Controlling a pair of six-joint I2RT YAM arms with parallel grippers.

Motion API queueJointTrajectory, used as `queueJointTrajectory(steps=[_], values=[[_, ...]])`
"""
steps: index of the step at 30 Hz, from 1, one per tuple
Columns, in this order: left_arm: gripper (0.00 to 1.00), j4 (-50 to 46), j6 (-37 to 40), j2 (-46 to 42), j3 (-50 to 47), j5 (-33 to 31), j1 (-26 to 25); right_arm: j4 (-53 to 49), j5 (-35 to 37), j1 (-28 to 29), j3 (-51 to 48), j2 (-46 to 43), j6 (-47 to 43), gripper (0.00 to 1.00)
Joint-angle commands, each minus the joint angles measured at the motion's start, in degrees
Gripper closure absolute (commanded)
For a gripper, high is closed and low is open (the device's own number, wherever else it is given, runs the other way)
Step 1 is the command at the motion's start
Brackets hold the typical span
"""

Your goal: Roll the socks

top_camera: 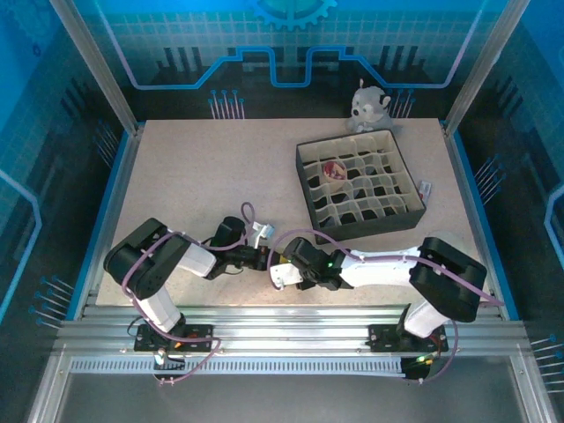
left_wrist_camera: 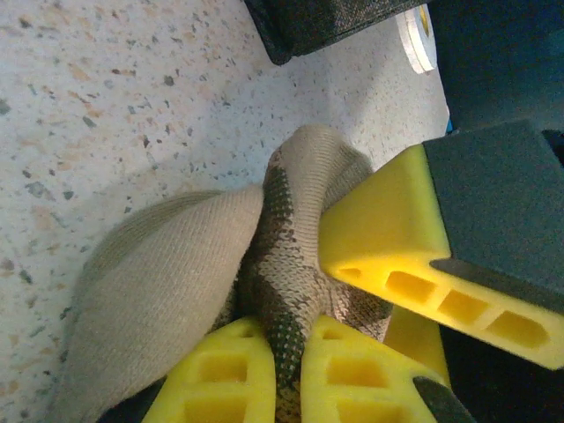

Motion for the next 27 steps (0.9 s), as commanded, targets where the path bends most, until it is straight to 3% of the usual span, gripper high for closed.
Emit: queueJointTrajectory(steps=[1, 3, 6, 8, 12, 18, 23, 27], values=[[1.0, -10.0, -1.4, 3.8, -2.2, -1.2, 1.2, 1.2, -0.5, 1.1, 1.0, 2.4, -1.4, 0.41], [1.0, -8.5, -2.1, 4.1, -2.6, -0.5, 1.7, 1.1, 0.0, 1.1, 1.5, 3.5, -1.7, 0.49], [1.0, -8.7, -1.7, 3.5, -3.1, -0.7, 1.9, -1.6, 0.3, 1.1, 3.1, 4.7, -1.4, 0.85], [1.0, -9.1, -0.6, 2.0, -3.6, -1.7, 1.9, -4.2, -0.8, 1.0, 4.4, 4.7, -1.3, 1.0], [0.99, -11.6, 2.1, -1.6, -4.3, -5.2, 1.9, -13.9, -7.4, -0.6, 8.9, 4.8, 0.5, 1.0], [0.78, -14.3, 6.3, -5.5, -4.1, -9.9, 1.9, -31.9, -19.6, -4.2, 20.1, 10.1, 3.7, 1.0], [0.69, -18.6, 9.1, -11.2, -3.6, -14.0, 2.2, -37.2, -24.0, -5.8, 23.3, 13.8, 5.6, 1.0], [0.68, -21.4, 9.7, -15.8, -4.2, -15.5, 4.5, -41.1, -27.8, -7.7, 25.7, 16.3, 7.3, 1.0]])
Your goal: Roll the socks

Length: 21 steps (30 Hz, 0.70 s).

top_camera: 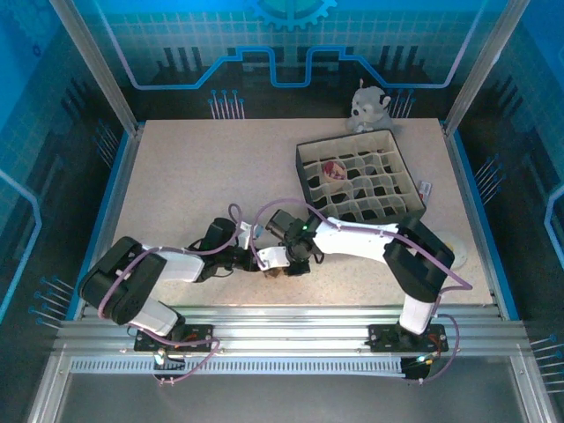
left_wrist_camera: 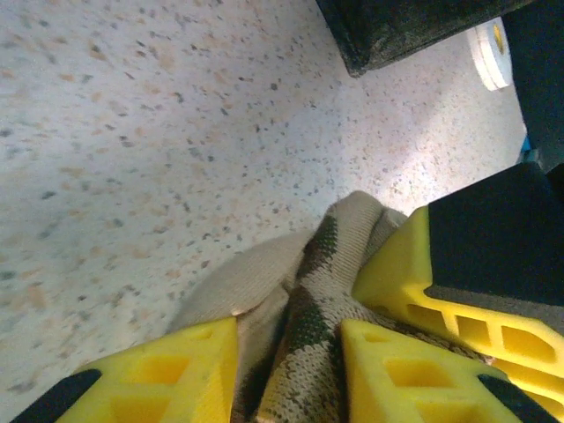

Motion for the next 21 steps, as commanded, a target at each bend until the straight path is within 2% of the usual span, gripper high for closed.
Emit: queueJointTrajectory(steps=[1, 4, 10, 13, 21], values=[[0.68, -6.8, 2.4, -4.0, -1.9, -6.3, 2.5, -11.3, -8.3, -1.7, 0.9, 3.8, 3.0, 1.0], [0.67, -7.2, 1.5, -8.5, -3.3, -8.9, 3.0, -13.2, -11.0, -3.4, 1.8, 4.6, 3.7, 1.0], [0.66, -8.4, 1.5, -16.6, -5.5, -11.7, 3.0, -14.5, -8.5, -4.3, 2.4, 6.2, 5.4, 1.0], [0.66, -5.5, 4.0, -21.0, -7.8, -11.1, 2.6, -14.3, -8.8, -4.7, 2.2, 5.9, 5.5, 1.0], [0.63, 4.1, 16.4, -35.9, -17.5, -15.9, -7.9, -19.3, -15.6, -8.0, 5.2, 8.1, 4.8, 1.0]])
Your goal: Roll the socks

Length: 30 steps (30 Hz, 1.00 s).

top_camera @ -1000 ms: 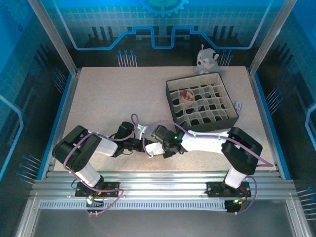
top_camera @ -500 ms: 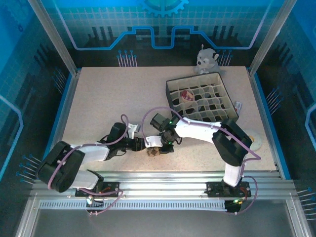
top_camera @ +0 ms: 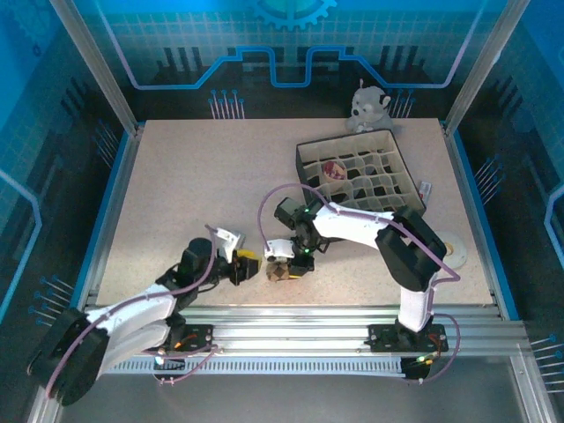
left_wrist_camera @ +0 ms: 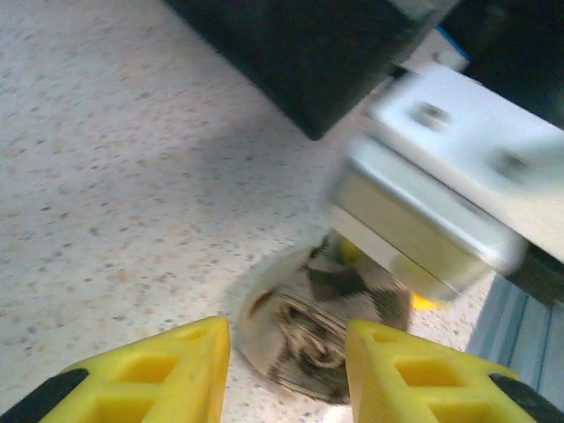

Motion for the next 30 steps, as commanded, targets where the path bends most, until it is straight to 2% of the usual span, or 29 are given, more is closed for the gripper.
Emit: queueJointTrajectory(steps=[1, 4, 8, 16, 21, 30], values=[[0.62, 5.8, 8.4, -4.9, -4.1, -3.7, -4.9, -8.3, -2.5, -1.5, 0.8, 4.1, 0.4, 1.0], [0.57, 5.7, 13.3, -8.7, -6.0, -6.3, -10.4, -10.2, -4.5, -2.0, 2.8, 6.2, 0.5, 1.0], [0.53, 5.4, 16.3, -8.7, -6.1, -8.3, -13.5, -13.6, -7.4, -2.8, 6.4, 10.2, 0.5, 1.0], [0.47, 8.4, 19.1, 3.2, -2.3, -8.4, -14.4, -18.1, -7.6, -3.5, 13.6, 18.1, 2.6, 1.0], [0.42, 10.6, 21.0, 7.5, -0.7, -8.9, -14.3, -18.2, -7.2, -3.6, 15.0, 19.1, 2.9, 1.0], [0.4, 11.8, 24.8, 14.5, 2.8, -6.6, -14.2, -18.6, -6.6, -3.6, 15.9, 20.1, 2.6, 1.0]])
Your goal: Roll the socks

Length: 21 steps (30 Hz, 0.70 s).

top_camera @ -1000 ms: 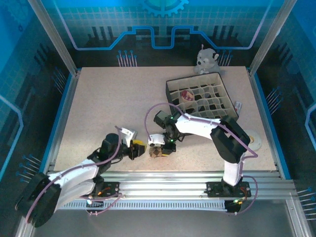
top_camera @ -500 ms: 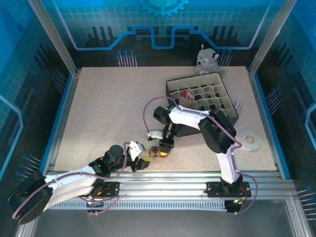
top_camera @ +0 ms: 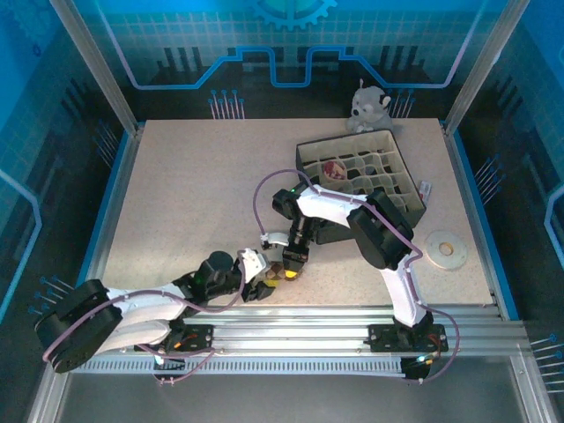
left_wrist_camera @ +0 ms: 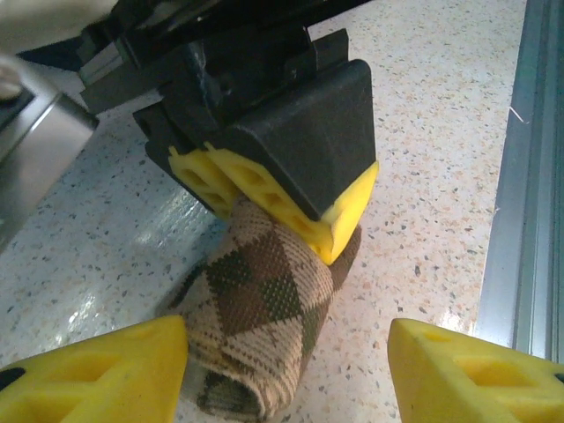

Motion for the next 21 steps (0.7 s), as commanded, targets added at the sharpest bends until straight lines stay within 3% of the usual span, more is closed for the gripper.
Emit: queueJointTrajectory(steps=[1, 8, 10, 14, 16, 18, 21], values=[[0.4, 2.0, 2.9, 2.8, 2.7, 1.9, -0.3, 0.7, 4.6, 0.3, -1.2, 4.3, 0.8, 1.0], [0.4, 2.2, 3.0, 9.5, 6.1, 2.8, -0.3, 0.4, 4.5, 0.1, -0.7, 4.2, 0.6, 1.0], [0.45, 1.5, 3.1, 11.8, 7.1, 2.7, -0.3, 0.1, 4.6, 0.1, -0.2, 4.5, 0.7, 1.0], [0.71, -5.7, 1.7, 15.1, 10.6, 1.7, -0.2, 0.2, 5.0, -0.3, 0.8, 4.2, 1.8, 0.96], [0.88, -6.9, -0.9, 16.0, 11.4, 1.0, -0.2, 0.7, 6.3, -0.5, 1.1, 3.5, 2.9, 0.86], [0.99, -7.8, -3.1, 16.3, 11.6, -0.4, -0.2, 0.9, 7.9, -0.8, 1.5, 2.7, 4.2, 0.74], [1.0, -9.4, -6.3, 16.5, 11.9, -2.5, -0.2, 1.8, 10.0, -1.7, 1.7, 1.2, 7.4, 0.64]])
